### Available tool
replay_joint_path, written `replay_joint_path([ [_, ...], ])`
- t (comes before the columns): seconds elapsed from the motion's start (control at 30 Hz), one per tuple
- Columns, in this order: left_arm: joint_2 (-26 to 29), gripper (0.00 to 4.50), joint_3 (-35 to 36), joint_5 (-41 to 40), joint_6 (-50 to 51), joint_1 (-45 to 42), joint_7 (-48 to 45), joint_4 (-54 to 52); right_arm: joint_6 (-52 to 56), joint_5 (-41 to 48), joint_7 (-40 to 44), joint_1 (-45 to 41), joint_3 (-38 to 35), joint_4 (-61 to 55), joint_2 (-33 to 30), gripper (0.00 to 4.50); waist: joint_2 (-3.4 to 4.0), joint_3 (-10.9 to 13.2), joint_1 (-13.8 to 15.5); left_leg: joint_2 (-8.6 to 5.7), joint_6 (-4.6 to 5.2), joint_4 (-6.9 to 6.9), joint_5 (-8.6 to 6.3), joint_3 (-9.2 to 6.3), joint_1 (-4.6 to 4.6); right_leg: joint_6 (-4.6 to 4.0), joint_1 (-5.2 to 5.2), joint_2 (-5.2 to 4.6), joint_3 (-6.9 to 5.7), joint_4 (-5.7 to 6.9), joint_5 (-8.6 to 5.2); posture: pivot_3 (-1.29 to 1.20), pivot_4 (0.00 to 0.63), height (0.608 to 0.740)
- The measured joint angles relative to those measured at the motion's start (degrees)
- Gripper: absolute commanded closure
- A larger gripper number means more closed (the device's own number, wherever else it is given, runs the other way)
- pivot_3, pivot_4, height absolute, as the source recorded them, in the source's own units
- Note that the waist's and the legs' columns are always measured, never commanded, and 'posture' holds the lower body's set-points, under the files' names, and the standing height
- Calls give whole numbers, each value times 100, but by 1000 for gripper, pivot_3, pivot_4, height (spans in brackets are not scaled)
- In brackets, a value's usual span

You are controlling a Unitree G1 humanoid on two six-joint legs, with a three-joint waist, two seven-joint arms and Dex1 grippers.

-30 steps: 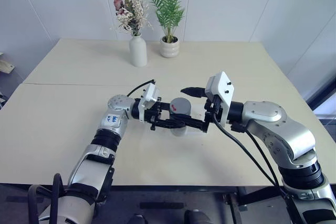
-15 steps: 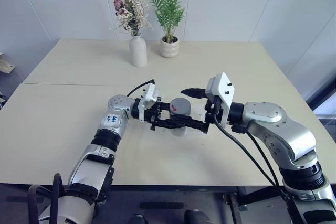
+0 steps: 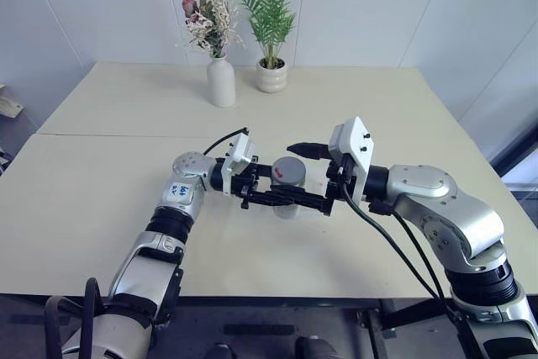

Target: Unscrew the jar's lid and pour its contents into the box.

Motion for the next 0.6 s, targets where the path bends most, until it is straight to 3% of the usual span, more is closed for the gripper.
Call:
replay_joint_path([
  [0.6,1,2445,-12,-1,157,5,-2,-20,-32,-22,-1,-39,4,19,151,33,0,0,-1,0,0,0,0,0,0,0,0,0,0,0,0,0,150,740],
])
